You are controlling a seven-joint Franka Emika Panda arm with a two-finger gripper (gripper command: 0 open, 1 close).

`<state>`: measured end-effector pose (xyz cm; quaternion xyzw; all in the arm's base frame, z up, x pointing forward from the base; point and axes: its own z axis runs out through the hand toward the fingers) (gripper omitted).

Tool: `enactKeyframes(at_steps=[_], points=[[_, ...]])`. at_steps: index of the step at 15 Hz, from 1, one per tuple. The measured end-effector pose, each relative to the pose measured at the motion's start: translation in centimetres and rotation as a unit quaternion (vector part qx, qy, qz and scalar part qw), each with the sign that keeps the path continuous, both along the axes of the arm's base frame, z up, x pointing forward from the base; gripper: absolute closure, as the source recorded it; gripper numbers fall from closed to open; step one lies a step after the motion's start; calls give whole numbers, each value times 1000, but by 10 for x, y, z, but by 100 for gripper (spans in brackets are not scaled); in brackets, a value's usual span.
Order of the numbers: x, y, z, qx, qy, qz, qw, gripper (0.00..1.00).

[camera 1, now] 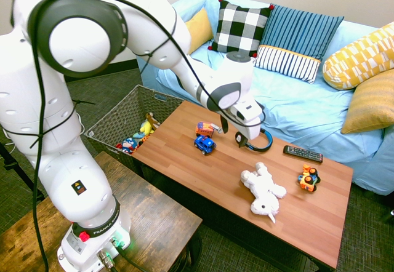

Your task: Put the stuffed toy in the basket

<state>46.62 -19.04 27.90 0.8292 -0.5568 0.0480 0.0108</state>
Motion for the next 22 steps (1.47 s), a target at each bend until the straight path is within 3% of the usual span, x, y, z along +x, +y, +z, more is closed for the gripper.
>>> enactKeyframes(at_steps=[6,16,17,22], points=[[2,-81,-68,-9,27,-74,997,0],[11,-132,-142,-4,44,-133,990,0],[11,-136,-148,-3,46,-136,990,100],[14,-140,-164,1,48,-143,989,100]])
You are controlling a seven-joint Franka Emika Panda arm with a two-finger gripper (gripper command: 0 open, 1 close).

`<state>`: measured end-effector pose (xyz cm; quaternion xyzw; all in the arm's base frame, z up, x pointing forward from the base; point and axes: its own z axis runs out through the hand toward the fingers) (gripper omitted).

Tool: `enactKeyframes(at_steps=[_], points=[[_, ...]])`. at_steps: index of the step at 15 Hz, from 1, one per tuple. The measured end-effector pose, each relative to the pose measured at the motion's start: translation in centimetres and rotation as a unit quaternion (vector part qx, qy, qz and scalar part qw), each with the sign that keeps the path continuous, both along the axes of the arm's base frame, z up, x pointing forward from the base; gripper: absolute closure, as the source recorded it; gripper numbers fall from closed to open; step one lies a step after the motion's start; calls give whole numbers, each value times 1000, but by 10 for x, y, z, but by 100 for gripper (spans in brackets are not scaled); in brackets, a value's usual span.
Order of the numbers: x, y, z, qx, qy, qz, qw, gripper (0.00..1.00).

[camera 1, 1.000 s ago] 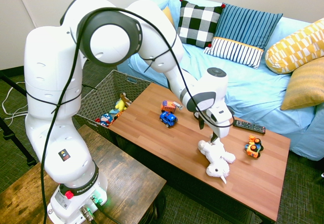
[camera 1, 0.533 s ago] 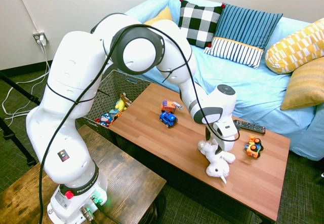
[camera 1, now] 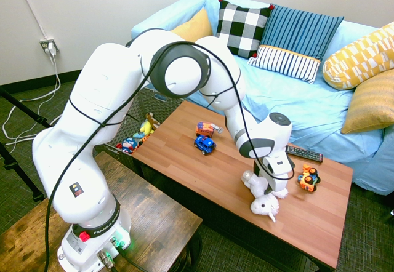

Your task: Put the stuffed toy in the basket

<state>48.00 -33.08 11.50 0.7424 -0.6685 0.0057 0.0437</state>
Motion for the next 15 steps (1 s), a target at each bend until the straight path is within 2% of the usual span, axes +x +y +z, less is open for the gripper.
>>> enactKeyframes(at_steps=[10,15], points=[[2,10,-8,12,-2,25,1000,100],[9,21,11,25,-22,46,998,100]])
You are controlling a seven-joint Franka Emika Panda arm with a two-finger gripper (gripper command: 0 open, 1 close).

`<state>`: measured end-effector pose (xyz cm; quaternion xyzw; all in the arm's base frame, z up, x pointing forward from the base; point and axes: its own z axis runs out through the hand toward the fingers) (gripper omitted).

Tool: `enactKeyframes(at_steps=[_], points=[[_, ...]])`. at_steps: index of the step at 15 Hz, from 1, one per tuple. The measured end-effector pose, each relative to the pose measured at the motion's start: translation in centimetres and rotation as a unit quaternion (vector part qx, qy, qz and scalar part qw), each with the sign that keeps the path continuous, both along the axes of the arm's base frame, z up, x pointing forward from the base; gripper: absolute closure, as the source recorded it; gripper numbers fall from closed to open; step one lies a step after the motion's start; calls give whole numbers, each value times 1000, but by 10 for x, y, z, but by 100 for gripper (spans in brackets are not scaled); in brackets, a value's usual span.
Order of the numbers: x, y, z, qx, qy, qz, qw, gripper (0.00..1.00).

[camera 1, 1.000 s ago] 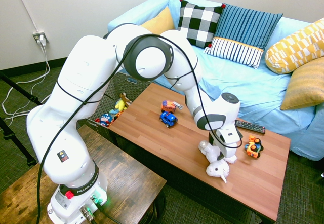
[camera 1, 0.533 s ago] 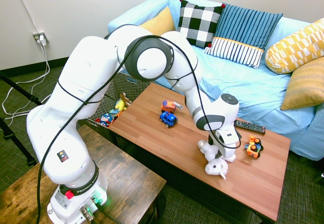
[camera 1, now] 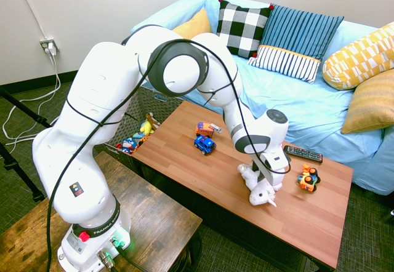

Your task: Put the stuffed toy in the basket

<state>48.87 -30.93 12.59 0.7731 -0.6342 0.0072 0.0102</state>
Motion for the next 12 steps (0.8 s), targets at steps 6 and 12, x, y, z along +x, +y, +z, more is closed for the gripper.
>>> enactKeyframes(at_steps=[6,12], points=[[24,66,92,26,-47,49,997,100],[62,222,199,39,-78,90,992,100]])
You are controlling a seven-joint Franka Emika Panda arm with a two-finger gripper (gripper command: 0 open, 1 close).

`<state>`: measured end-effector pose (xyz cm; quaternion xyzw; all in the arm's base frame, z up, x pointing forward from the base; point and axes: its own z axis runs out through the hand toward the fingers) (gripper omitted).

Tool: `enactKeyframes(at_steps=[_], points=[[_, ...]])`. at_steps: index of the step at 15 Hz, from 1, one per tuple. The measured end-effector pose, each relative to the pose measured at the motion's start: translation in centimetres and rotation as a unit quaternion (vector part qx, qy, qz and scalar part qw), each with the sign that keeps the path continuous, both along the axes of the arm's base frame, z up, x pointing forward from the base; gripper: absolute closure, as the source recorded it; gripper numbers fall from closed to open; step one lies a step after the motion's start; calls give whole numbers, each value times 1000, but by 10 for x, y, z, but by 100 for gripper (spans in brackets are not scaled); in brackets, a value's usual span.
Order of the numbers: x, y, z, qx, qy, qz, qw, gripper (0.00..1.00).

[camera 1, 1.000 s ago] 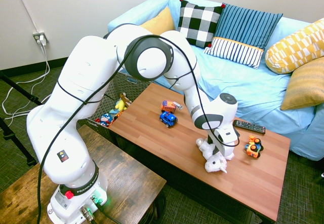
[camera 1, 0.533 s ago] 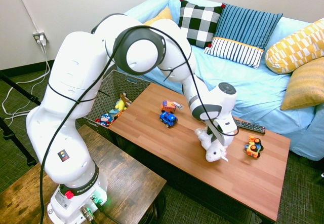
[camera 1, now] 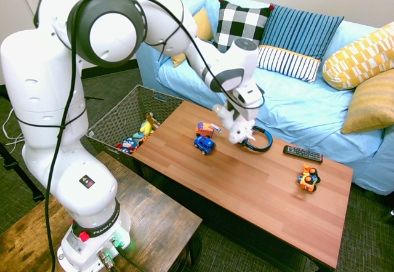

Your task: Put the stuffed toy in the basket

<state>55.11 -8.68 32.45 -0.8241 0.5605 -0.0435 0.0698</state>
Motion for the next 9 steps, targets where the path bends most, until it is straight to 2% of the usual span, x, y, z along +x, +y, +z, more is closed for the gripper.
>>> enactKeyframes(at_steps=[6,9], points=[[12,205,38,-34,-29,64,997,100],[13,299,44,-59,-30,99,993,100]])
